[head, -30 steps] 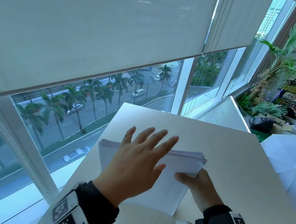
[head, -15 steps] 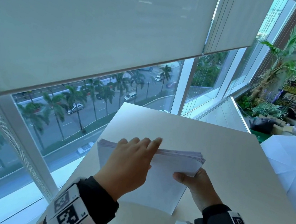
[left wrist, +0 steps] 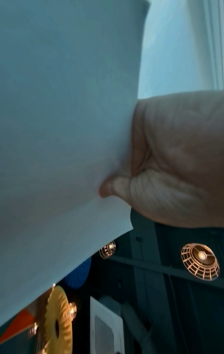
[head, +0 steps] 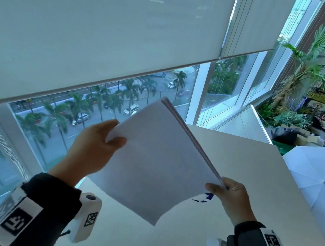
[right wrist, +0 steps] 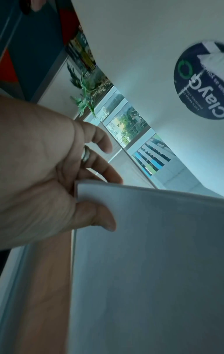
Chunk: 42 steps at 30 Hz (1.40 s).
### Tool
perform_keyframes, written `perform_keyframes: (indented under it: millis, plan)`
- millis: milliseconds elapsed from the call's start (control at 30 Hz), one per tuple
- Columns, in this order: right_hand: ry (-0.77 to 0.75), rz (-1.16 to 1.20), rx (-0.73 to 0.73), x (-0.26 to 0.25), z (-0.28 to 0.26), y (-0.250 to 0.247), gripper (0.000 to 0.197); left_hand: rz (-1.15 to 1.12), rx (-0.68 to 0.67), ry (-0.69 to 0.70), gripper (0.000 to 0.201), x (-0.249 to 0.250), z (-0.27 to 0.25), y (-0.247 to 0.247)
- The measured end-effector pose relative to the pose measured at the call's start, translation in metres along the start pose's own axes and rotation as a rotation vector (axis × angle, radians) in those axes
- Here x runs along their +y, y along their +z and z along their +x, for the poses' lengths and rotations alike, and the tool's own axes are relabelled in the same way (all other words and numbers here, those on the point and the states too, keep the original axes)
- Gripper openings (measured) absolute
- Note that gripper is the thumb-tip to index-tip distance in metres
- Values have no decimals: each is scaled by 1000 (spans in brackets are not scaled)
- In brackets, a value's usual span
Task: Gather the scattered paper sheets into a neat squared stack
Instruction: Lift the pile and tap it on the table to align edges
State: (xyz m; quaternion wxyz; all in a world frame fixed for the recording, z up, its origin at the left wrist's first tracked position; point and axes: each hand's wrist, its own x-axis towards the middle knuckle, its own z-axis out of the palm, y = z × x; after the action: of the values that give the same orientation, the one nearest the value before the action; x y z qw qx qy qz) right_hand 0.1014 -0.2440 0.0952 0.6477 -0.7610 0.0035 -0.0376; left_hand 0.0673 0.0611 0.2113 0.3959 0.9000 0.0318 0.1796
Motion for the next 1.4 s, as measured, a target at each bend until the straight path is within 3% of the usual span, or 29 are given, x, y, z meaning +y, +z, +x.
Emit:
perform_keyframes:
  millis: [100, 200, 267, 400, 533, 667, 800, 1067, 1233, 1333, 1400]
  plan:
    - [5, 81, 83, -5, 2, -1, 19, -222, -58, -72, 20, -23, 1, 0]
    - [-33, 178, 151, -10, 6, 0, 42, -401, -90, -121, 23, -45, -3, 3]
    - [-76, 177, 168, -19, 6, -2, 45, -496, -105, -154, 22, -54, -8, 6]
    - [-152, -232, 65, -48, 8, -1, 23, -593, -115, -191, 19, -72, -17, 14]
    - [-217, -567, -69, -76, 9, 12, 20, -632, -147, -193, 22, -76, -22, 26]
    - [-341, -611, -117, -91, 8, 42, 22, -628, -168, -208, 29, -76, -25, 39]
    - [-341, -533, -51, -92, 11, 43, 15, -654, -117, -228, 18, -80, -25, 42]
    - [-177, -577, 76, -59, 16, -8, 7, -751, -84, -266, 15, -101, -29, 32]
    - [-96, -310, 275, -37, 22, -6, 6, -789, -94, -302, 15, -101, -34, 47]
    - [184, -16, 103, -28, 12, 3, 39, -821, -102, -361, 19, -105, -32, 52]
    - [352, 99, -139, -21, -4, 10, 39, -856, -105, -415, 19, -109, -29, 56]
